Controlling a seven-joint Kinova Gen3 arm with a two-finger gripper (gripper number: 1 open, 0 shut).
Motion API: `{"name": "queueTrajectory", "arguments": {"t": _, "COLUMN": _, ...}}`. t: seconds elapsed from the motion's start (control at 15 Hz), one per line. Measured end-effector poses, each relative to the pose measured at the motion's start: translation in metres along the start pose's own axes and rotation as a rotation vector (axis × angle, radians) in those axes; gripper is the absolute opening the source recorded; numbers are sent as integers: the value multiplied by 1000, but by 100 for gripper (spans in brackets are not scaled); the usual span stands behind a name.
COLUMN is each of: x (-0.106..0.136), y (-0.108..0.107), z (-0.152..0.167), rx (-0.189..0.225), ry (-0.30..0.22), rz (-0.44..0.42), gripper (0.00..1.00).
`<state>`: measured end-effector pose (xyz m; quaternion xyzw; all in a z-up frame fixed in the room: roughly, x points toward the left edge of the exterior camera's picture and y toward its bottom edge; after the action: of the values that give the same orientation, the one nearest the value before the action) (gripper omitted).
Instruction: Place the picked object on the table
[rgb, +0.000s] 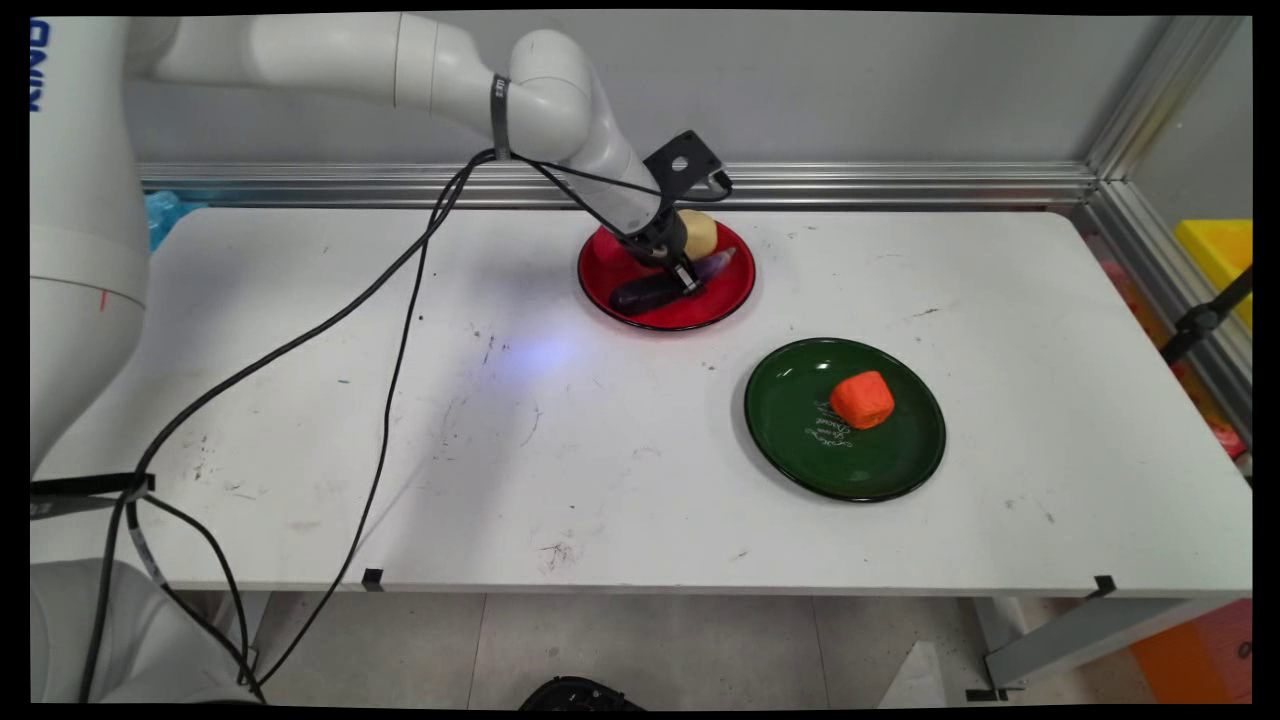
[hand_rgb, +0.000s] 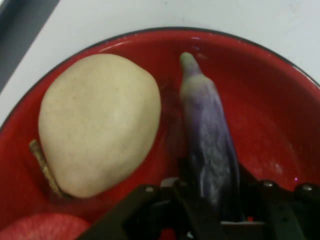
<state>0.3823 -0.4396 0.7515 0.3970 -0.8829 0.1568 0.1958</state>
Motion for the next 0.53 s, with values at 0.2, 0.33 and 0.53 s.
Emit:
{"name": "queueTrajectory", "arguments": {"t": 0.2, "x": 2, "y": 0, "z": -11, "rx": 0, "ry": 2, "rz": 16, "gripper": 0}}
{"name": "queueTrajectory", "arguments": {"t": 0.33, "x": 6, "y": -1, "z": -22, "rx": -2, "ry": 7, "rz": 31, "gripper": 0}}
{"name": "queueTrajectory", "arguments": {"t": 0.53, "x": 11, "y": -3, "z": -42, "rx": -5, "ry": 13, "rz": 52, "gripper": 0}}
